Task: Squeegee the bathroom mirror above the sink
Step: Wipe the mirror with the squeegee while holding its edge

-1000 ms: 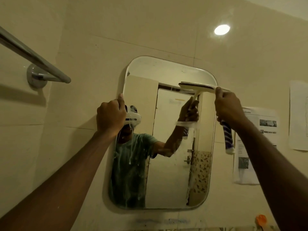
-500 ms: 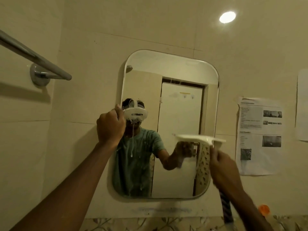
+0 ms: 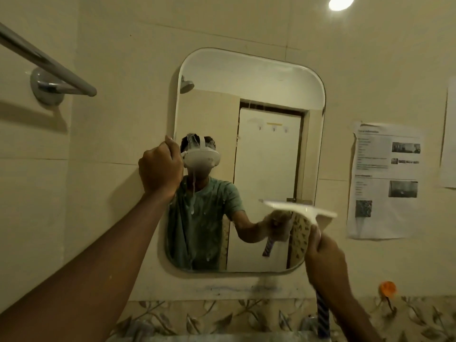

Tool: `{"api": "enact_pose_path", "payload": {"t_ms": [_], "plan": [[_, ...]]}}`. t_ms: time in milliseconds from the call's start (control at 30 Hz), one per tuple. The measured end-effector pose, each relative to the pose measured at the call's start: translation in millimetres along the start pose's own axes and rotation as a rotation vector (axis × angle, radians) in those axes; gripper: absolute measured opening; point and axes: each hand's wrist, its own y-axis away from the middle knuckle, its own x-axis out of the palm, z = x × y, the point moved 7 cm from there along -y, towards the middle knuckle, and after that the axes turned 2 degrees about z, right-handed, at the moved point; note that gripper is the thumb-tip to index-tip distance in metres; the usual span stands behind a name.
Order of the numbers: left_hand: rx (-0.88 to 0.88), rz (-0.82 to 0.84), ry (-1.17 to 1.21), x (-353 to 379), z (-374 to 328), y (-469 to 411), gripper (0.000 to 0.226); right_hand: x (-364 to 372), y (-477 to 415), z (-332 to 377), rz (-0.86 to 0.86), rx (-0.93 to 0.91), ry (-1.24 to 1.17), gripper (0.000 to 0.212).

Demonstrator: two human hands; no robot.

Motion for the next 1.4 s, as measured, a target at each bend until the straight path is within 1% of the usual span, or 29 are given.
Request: {"api": "enact_pose_path", "payload": {"t_ms": [67,100,200,300,367,433,533,633,700,767,833,967,1033,1100,1167,1300,1400], "plan": [[-0.003,-0.009,0.012,-1.1,0.3,0.2,0.051,4.8,23.3,-14.6,0.047,0.090,0.060,0.051],[-0.001,-0.012,0.017,-2.1,-0.3,0.7,0.050,3.2,26.6,-10.9,0.074,0.093,0.069,0.052],[0.000,-0.008,0.026,-5.4,-2.6,1.5,0.050,-15.4,2.3,33.0,0.109,-0.030,0.010,0.051],[-0.019,0.001,0.039,-5.1,-1.5,0.8,0.051,-40.2,-51.6,81.0,-0.021,-0.162,-0.026,0.053],[-0.022,0.004,0.039,-3.4,-0.2,0.9,0.051,-43.7,-71.9,91.5,-0.085,-0.199,-0.024,0.054],[-0.022,0.004,0.026,-2.3,0.2,1.0,0.051,-34.0,-66.7,79.5,-0.084,-0.181,-0.028,0.053],[-0.015,0.016,0.026,-1.9,0.1,1.4,0.051,-5.9,-23.9,35.0,-0.055,-0.130,-0.039,0.048],[0.002,0.032,0.019,-3.2,-2.7,4.0,0.049,17.3,25.0,-11.7,-0.052,-0.035,0.038,0.049],[-0.006,0.052,0.017,-4.7,-3.6,4.5,0.048,24.9,48.2,-30.5,-0.024,0.026,0.099,0.049],[-0.020,0.076,0.012,-5.3,-4.0,3.9,0.049,21.8,57.4,-30.7,0.028,0.048,0.112,0.047],[-0.029,0.096,0.010,-5.3,-5.4,3.8,0.049,8.4,48.3,-11.8,0.044,0.017,0.070,0.046],[-0.043,0.095,-0.001,-5.7,-4.4,5.4,0.050,-22.0,-10.5,36.8,-0.040,-0.097,-0.048,0.052],[-0.042,0.093,0.000,-6.3,-5.1,5.3,0.049,-23.5,-25.9,44.7,-0.056,-0.121,-0.050,0.055],[-0.039,0.090,-0.004,-6.3,-4.5,3.8,0.049,-11.1,-16.7,33.7,-0.035,-0.099,-0.042,0.051],[-0.034,0.083,-0.008,-4.6,-2.2,2.7,0.049,6.4,14.3,8.5,-0.023,-0.041,-0.016,0.045],[-0.002,0.054,0.015,-3.7,-2.7,2.9,0.050,31.2,74.4,-38.1,0.030,0.094,0.109,0.045],[-0.010,0.058,0.004,-4.9,-3.6,2.8,0.049,25.7,75.2,-32.7,0.093,0.098,0.117,0.046]]}}
